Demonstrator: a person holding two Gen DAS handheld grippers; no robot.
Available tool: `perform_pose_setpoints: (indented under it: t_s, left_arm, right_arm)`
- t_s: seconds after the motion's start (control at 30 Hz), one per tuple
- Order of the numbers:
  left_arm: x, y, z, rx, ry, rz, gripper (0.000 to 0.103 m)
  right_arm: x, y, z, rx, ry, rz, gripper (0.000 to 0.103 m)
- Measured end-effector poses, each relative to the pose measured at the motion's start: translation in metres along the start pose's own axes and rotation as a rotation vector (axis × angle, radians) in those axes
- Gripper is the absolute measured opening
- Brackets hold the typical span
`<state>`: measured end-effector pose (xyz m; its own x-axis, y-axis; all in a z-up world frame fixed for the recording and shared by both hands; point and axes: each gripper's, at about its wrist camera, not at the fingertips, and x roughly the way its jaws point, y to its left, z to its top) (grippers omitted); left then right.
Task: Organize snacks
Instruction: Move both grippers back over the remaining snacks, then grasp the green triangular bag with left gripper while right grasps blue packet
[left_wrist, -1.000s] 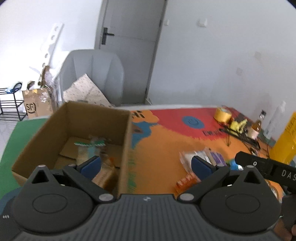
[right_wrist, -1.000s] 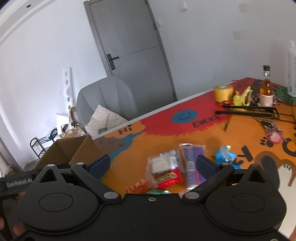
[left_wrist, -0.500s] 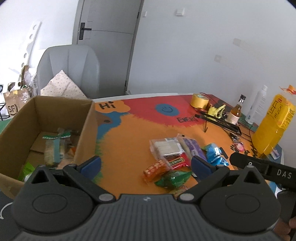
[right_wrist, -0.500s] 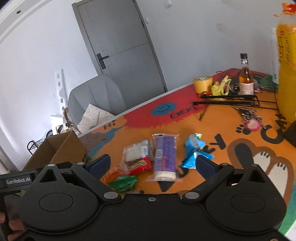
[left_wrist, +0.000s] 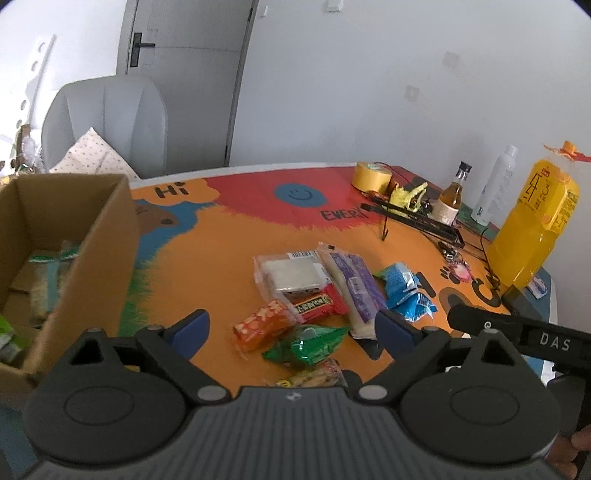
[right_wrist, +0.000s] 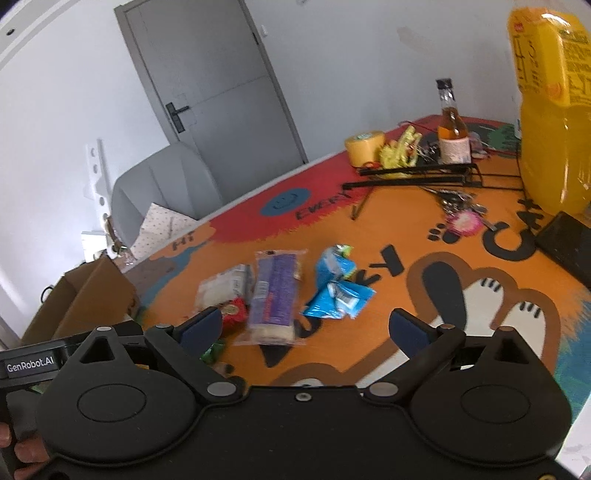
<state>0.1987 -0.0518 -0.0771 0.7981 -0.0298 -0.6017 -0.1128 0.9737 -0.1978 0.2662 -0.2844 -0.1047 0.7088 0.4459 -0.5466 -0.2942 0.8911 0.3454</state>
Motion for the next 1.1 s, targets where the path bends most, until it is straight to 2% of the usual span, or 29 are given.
perform_pose_setpoints:
  t_s: [0.33,0.47,0.6,0.7,0.87,1.1]
  left_arm:
    - [0.039,-0.012,-0.01,0.015,0.085,-0.021,0.065]
    - [0.053,-0.014,-0.015,0.014,0.113,0.011,0.061]
    - [0.063,-0.013,-0.016,0.005,0.122,0.028,0.052]
    - [0.066,-0.014,-0.016,0.011,0.128,0.041,0.033]
    - [0.058,-0.011,-0.011,0.002,0.102,0.036,0.031]
    - [0.046,-0.008,0.0,0.003,0.064,0.042,0.031]
  right_arm:
    - [0.018,-0.015,-0.002,0.008,0.027,-0.02,0.089]
    - [0.024,-0.017,-0.004,0.009,0.039,-0.017,0.089]
    - [0.03,-0.019,-0.003,0.012,0.042,-0.014,0.089]
    - [0.036,-0.021,-0.003,0.009,0.038,-0.015,0.088]
    - [0.045,-0.023,-0.001,0.021,0.04,0.003,0.079]
    - [0.056,-0.021,0.002,0.02,0.037,0.013,0.078]
